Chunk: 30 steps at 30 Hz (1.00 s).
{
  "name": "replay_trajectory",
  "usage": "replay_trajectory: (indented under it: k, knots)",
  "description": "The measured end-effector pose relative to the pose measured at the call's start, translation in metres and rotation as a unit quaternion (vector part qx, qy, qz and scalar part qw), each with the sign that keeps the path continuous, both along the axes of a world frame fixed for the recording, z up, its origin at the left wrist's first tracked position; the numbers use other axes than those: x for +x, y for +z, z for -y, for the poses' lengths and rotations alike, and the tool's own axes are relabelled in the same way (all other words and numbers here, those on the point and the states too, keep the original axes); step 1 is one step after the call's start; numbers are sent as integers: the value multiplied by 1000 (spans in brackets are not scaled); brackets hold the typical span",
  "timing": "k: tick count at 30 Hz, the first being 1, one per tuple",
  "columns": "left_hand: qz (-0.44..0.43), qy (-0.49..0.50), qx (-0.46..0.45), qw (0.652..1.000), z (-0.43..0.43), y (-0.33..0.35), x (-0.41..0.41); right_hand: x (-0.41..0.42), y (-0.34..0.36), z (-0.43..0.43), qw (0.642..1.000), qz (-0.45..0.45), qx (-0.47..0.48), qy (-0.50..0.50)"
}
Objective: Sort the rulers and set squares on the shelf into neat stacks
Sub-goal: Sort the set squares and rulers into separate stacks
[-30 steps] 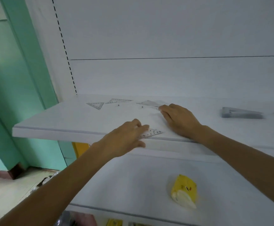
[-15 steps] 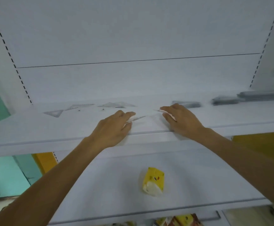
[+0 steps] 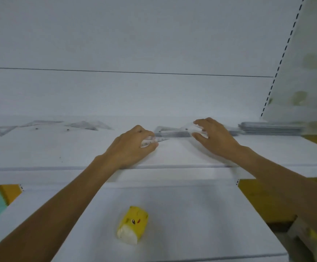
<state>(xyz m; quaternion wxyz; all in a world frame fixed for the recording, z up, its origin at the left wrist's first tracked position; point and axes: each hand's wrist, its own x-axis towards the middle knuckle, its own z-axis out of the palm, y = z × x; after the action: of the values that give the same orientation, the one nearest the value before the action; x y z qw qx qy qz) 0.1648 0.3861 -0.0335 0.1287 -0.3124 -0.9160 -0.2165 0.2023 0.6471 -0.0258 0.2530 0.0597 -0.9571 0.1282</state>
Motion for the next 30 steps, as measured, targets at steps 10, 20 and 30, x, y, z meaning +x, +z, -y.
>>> replay_trajectory:
  k: [10, 20, 30]
  knots:
    - [-40, 43, 68, 996, -6, -7, -6, -54, 1, 5, 997, 17, -14, 79]
    - [-38, 56, 87, 994, 18, 10, -35, -86, 7, 29, 985, 106, -30, 136]
    - [-19, 31, 85, 996, 20, 6, -56, -89, -7, 31, 989, 103, 0, 109]
